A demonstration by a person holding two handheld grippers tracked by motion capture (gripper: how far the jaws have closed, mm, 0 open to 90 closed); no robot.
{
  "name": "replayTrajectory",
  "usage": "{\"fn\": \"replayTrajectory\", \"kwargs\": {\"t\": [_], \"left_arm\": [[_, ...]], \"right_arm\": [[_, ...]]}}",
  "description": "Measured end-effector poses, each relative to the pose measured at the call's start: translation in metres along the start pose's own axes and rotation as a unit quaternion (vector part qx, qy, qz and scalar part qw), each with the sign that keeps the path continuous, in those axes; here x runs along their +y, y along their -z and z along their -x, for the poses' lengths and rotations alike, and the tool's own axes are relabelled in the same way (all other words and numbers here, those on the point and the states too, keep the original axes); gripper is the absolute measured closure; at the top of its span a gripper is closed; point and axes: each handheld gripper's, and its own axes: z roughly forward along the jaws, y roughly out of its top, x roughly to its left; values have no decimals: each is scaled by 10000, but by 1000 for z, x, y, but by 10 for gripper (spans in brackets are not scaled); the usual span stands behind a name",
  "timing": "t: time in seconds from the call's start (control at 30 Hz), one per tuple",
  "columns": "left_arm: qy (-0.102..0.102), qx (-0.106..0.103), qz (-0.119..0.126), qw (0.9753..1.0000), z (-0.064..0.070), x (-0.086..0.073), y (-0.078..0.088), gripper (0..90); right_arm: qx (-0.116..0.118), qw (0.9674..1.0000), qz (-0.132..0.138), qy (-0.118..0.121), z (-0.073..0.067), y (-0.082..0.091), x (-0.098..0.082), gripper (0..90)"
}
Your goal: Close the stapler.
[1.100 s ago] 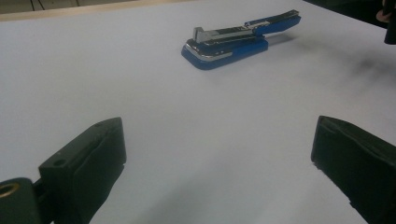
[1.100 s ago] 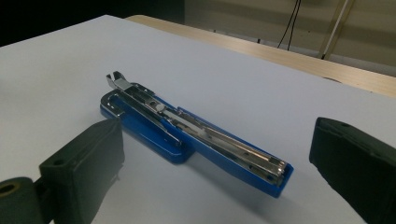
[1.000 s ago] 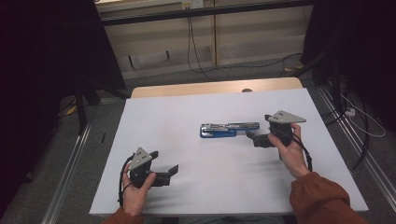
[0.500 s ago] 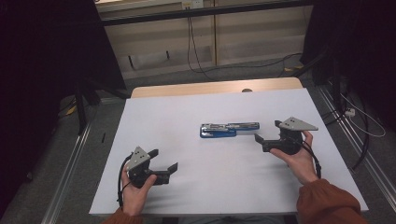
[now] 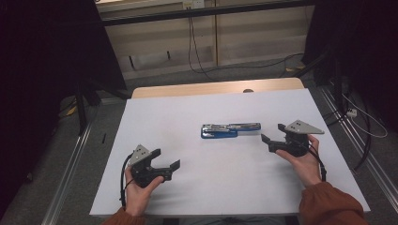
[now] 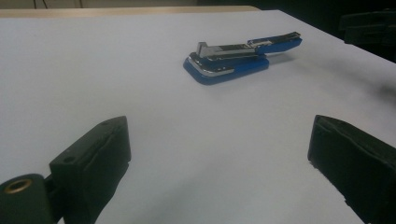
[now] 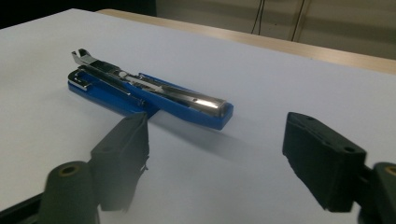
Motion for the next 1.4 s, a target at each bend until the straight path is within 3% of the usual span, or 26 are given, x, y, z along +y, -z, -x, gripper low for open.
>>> {"fn": "replayTrajectory", "kwargs": {"t": [0.07,0.13,0.27,0.33,0.53,0.7,1.07,1.17,1.23,1.4], "left_arm": [[23,18,6,10000,1,1,0,65],[15,8,37,10000,2,3,-1,63],[-66,-14,145,9999,5,9,-7,51],[-164,-1,120,9998,5,11,-12,50],[-311,-42,-40,9995,7,9,-26,51],[-270,-17,-71,9996,7,10,-32,42],[-379,-169,-73,9991,13,23,-51,70],[-450,-215,-132,9987,14,26,-58,87],[-624,-158,-174,9978,16,28,-63,105],[-681,-221,-193,9972,18,34,-78,140]], "right_arm": [[80,9999,-70,-25,0,-1,0,274],[27,9998,-181,79,0,-1,0,343],[-74,9990,-433,40,2,-2,1,412],[-22,9986,-531,-6,5,-3,1,529],[10,9987,-506,81,7,-5,0,766],[-37,9980,-604,184,7,-5,-1,880],[0,9977,-647,194,8,-7,-2,900],[40,9980,-592,205,7,-8,-2,900],[32,9982,-554,211,6,-9,-2,900],[16,9985,-547,96,6,-10,-4,900]]}}
